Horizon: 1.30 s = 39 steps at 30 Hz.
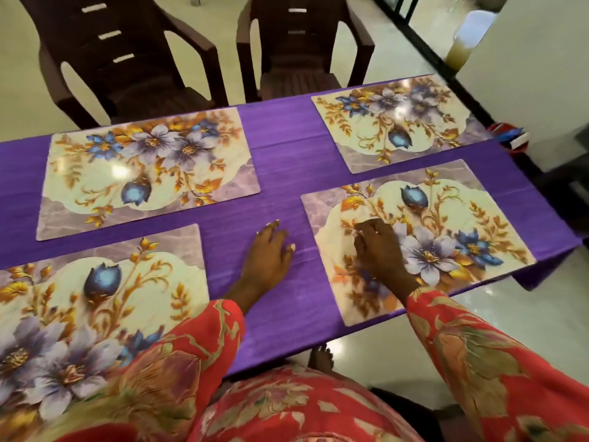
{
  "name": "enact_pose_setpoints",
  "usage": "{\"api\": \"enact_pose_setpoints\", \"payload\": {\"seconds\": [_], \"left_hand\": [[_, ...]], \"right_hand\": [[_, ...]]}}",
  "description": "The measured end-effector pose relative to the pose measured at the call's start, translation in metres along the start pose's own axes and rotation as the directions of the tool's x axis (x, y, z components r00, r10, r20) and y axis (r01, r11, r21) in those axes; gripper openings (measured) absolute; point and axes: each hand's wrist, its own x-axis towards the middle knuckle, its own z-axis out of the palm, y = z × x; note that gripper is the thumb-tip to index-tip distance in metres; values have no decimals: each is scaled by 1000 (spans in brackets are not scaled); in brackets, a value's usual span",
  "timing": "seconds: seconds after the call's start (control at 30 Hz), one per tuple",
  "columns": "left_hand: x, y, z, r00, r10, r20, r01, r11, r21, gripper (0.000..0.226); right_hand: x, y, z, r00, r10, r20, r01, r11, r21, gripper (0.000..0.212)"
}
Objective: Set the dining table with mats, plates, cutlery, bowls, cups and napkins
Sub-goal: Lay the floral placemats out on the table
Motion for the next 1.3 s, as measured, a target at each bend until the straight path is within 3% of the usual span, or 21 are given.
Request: {"api": "enact_pose_setpoints", "payload": {"seconds": [0.17, 0.33, 0.43, 0.5, 0.57, 0.7, 0.87, 1.0, 1.17, 1.3], "left_hand": [[17, 32, 37, 996, 45, 81, -52, 995, 88, 95], [26, 55, 55, 977, -64, 203, 10, 967, 253, 127], [29, 65, 62, 967, -134, 218, 55, 940, 336, 124], [29, 68, 65, 963, -161, 215, 67, 919, 389, 116], [27, 70, 66, 961, -178, 210, 79, 910, 407, 115], [28, 72, 66, 952, -203, 229, 94, 906, 413, 116], [27, 76, 67, 940, -230, 252, 112, 906, 407, 116], [26, 79, 66, 935, -243, 258, 120, 902, 415, 117], [26, 81, 66, 934, -247, 259, 118, 896, 428, 118], [28, 79, 67, 930, -259, 260, 132, 897, 421, 118]], "right_hand": [[-8, 73, -24, 996, 72, 53, -69, 995, -66, 48], [-10, 125, -39, 993, 112, 47, -102, 979, -175, 57], [-10, 142, -45, 979, 167, 118, -140, 967, -212, 69], [-11, 149, -50, 926, 310, 214, -267, 941, -208, 84], [-12, 158, -48, 878, 382, 287, -335, 920, -202, 86], [-16, 161, -47, 873, 376, 311, -333, 925, -183, 76], [-19, 163, -46, 889, 356, 287, -338, 935, -111, 93], [-18, 172, -37, 891, 337, 305, -317, 941, -115, 88], [-20, 173, -38, 898, 331, 291, -318, 944, -90, 109], [-19, 169, -44, 884, 342, 318, -332, 939, -87, 83]]}}
